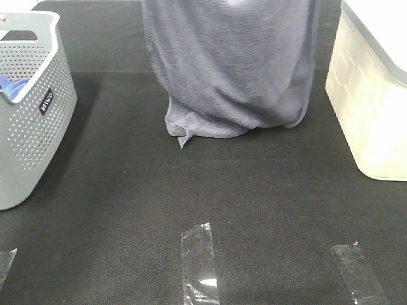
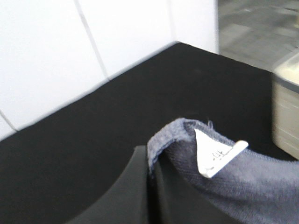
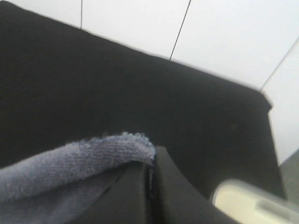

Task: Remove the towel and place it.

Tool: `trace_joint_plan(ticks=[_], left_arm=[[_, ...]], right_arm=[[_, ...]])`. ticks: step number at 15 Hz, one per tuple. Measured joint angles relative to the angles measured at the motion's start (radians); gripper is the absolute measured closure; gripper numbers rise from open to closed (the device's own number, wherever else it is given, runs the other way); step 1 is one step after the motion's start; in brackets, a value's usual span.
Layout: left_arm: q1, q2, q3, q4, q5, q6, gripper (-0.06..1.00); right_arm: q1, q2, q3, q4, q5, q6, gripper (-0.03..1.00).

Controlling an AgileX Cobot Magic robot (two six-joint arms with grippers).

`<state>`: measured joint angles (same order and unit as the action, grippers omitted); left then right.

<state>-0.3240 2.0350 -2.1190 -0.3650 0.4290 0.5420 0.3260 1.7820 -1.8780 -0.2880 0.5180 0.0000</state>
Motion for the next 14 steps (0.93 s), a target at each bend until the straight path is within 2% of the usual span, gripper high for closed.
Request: trace_joint_plan(ticks=[2, 3, 5, 8, 9, 10, 11, 14], left_arm=[[0.0, 0.106, 0.002, 0.074, -0.339, 0.0, 0.94], [0.0, 0.136, 0.003, 0.091, -0.522, 0.0, 0.94], [0.002, 0.122, 0.003, 0.099, -0.797, 0.0, 0.94], [0.003, 0.012, -0.008, 0.099, -0.934, 0.0, 0.94], [0.003, 0.012, -0.008, 0.099, -0.934, 0.0, 0.94], [0.003, 0.007, -0.008, 0.099, -0.877, 0.0, 0.94], [0.003, 0.021, -0.008, 0.099, -0.603, 0.002, 0.94], [0.003, 0.045, 0.0, 0.099, -0.143, 0.003, 0.94]], right_arm=[[-0.001, 0.091, -0.018, -0.14, -0.249, 0.023, 0.97], [-0.001, 0.116, -0.051, -0.19, -0.339, 0.049, 0.97], [-0.001, 0.112, -0.148, -0.222, -0.434, 0.072, 0.97], [-0.001, 0.065, -0.231, -0.236, -0.432, 0.071, 0.97], [-0.001, 0.065, -0.231, -0.236, -0.432, 0.071, 0.97], [-0.001, 0.067, -0.233, -0.238, -0.342, 0.071, 0.97], [-0.001, 0.073, -0.226, -0.235, -0.208, 0.073, 0.97], [-0.001, 0.079, -0.181, -0.141, 0.05, 0.074, 0.97]])
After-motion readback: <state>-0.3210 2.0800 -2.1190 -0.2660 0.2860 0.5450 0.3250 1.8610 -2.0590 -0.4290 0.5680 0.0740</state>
